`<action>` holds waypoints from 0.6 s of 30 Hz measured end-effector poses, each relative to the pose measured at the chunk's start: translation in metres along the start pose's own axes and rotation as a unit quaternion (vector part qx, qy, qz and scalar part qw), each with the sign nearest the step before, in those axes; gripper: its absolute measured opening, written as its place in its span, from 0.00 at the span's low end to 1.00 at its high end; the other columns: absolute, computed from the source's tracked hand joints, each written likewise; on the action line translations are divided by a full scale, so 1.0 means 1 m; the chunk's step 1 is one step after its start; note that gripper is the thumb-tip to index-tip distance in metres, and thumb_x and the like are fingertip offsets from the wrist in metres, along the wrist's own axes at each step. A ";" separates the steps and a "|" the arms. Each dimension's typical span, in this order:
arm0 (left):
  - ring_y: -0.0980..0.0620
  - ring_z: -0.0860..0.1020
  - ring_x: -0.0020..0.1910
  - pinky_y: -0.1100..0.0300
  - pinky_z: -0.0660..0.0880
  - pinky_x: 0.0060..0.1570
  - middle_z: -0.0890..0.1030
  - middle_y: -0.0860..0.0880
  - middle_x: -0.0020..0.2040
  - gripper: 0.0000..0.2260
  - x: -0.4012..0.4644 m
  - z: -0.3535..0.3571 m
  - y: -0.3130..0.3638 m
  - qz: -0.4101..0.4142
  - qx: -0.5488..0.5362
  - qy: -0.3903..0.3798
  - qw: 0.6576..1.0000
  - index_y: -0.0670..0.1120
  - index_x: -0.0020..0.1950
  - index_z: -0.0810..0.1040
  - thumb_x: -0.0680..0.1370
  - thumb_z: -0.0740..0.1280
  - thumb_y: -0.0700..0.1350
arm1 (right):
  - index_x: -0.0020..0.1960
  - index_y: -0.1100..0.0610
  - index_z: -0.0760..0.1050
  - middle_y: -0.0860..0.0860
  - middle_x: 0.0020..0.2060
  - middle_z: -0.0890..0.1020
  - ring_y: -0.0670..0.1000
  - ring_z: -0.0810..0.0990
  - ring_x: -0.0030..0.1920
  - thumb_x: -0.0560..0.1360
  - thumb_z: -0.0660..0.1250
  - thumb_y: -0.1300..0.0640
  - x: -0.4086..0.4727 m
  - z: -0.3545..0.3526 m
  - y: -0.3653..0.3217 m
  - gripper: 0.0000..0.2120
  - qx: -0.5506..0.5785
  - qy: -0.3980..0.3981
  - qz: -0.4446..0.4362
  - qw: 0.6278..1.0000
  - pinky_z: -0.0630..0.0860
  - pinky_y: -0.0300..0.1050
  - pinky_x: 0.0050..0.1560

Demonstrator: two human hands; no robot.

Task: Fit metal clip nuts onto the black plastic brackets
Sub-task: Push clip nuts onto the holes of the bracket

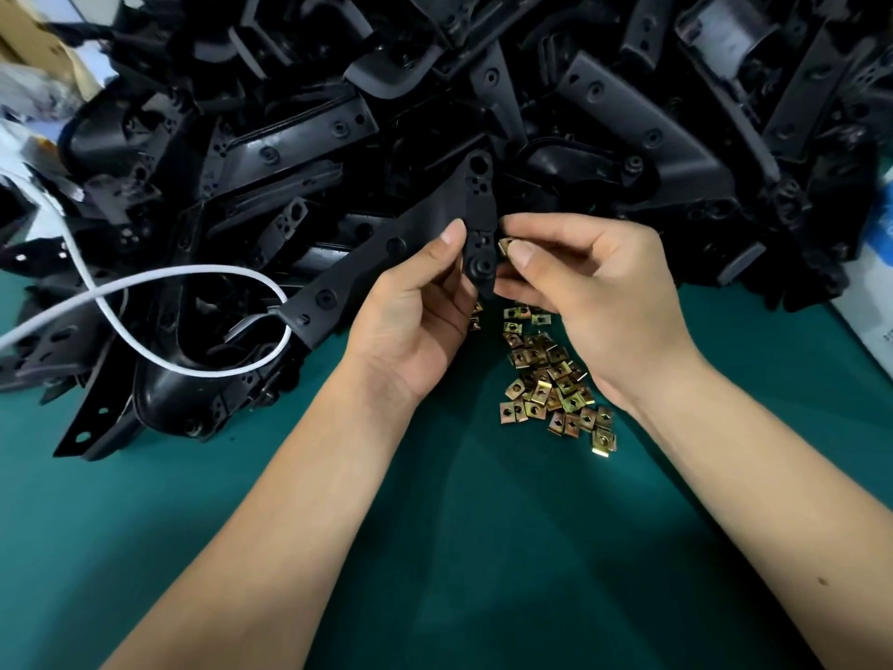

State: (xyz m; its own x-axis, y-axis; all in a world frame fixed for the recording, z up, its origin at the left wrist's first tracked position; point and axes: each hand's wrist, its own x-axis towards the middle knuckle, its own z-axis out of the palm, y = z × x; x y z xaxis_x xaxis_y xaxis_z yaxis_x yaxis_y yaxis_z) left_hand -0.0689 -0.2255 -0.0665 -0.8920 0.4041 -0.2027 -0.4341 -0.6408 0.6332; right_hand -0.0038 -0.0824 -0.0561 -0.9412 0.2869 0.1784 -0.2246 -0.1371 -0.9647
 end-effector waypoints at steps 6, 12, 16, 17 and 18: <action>0.52 0.83 0.47 0.63 0.80 0.53 0.86 0.44 0.48 0.12 -0.001 0.000 -0.001 -0.015 0.018 -0.013 1.000 0.38 0.52 0.84 0.71 0.74 0.41 | 0.51 0.60 0.85 0.56 0.42 0.88 0.52 0.86 0.40 0.78 0.71 0.68 0.000 -0.001 -0.005 0.06 0.034 0.032 0.055 0.997 0.82 0.41 0.40; 0.49 0.80 0.53 0.60 0.78 0.60 0.82 0.42 0.55 0.23 -0.003 0.003 -0.003 -0.020 0.042 -0.015 0.999 0.36 0.64 0.77 0.71 0.73 0.42 | 0.51 0.63 0.85 0.56 0.41 0.87 0.50 0.85 0.38 0.77 0.72 0.65 0.001 -0.002 -0.005 0.04 0.103 0.034 0.115 0.987 0.80 0.37 0.37; 0.49 0.80 0.53 0.59 0.75 0.63 0.83 0.42 0.54 0.21 -0.002 0.002 -0.003 -0.020 0.052 -0.008 0.998 0.36 0.61 0.79 0.71 0.73 0.43 | 0.50 0.62 0.85 0.55 0.41 0.87 0.49 0.85 0.38 0.77 0.72 0.66 0.002 -0.002 -0.006 0.04 0.120 0.025 0.115 0.986 0.80 0.37 0.38; 0.50 0.81 0.51 0.60 0.77 0.60 0.84 0.43 0.52 0.18 -0.002 0.002 -0.003 -0.021 0.055 -0.007 0.998 0.37 0.58 0.81 0.71 0.73 0.43 | 0.49 0.62 0.85 0.55 0.41 0.87 0.49 0.85 0.39 0.76 0.72 0.66 0.001 -0.003 -0.006 0.04 0.120 0.020 0.112 0.986 0.81 0.37 0.39; 0.51 0.82 0.50 0.61 0.79 0.58 0.85 0.43 0.51 0.15 -0.001 0.001 -0.002 -0.022 0.056 -0.009 0.998 0.37 0.55 0.82 0.71 0.73 0.43 | 0.49 0.62 0.85 0.55 0.41 0.87 0.49 0.85 0.39 0.76 0.72 0.67 0.001 -0.002 -0.007 0.04 0.119 0.015 0.109 0.987 0.81 0.37 0.39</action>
State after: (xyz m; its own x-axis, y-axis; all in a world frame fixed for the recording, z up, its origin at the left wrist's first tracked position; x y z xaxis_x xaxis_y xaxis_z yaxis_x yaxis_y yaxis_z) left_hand -0.0665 -0.2239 -0.0668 -0.8697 0.4419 -0.2197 -0.4549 -0.5454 0.7039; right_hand -0.0030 -0.0788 -0.0500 -0.9668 0.2528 -0.0381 -0.0732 -0.4161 -0.9063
